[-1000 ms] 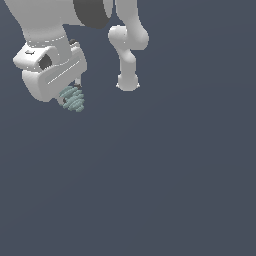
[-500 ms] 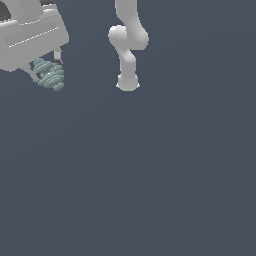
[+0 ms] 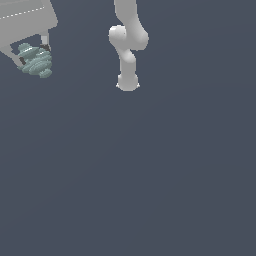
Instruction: Pick up the object and move it to a goal position.
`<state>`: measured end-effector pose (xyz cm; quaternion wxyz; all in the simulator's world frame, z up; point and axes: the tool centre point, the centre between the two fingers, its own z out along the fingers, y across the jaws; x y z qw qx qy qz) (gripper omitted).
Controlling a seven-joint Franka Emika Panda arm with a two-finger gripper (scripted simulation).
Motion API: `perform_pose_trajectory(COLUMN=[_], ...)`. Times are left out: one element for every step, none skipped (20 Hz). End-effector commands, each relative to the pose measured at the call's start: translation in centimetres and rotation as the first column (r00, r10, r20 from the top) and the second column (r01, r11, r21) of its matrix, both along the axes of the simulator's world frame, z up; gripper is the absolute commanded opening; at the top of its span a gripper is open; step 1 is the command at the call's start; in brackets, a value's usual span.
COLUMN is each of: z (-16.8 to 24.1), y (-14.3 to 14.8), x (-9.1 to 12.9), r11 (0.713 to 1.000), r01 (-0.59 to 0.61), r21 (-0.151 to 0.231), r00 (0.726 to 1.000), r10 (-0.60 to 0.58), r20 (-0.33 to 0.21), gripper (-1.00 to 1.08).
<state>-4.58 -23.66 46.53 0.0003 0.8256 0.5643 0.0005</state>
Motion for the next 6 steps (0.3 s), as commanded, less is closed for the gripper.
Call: perform_pose_trajectory(z=[0.43, 0.53, 0.60, 0.64, 0.66, 0.67], y=[-0.18, -0.22, -0.25, -0.27, -0.28, -0.29], x=[0.08, 0.10, 0.12, 0.13, 0.14, 0.14], r11=[1.000, 1.000, 1.000, 1.000, 1.000, 1.000], r01=[0.000, 0.000, 0.000, 0.000, 0.000, 0.000], r21=[0.000, 0.000, 0.000, 0.000, 0.000, 0.000], r00=[1.000, 1.000, 1.000, 1.000, 1.000, 1.000], r10=[0.000, 0.000, 0.000, 0.000, 0.000, 0.000], r20=[-0.001, -0.001, -0.001, -0.001, -0.001, -0.001], gripper=[-1.00, -1.00, -1.00, -1.00, -1.00, -1.00])
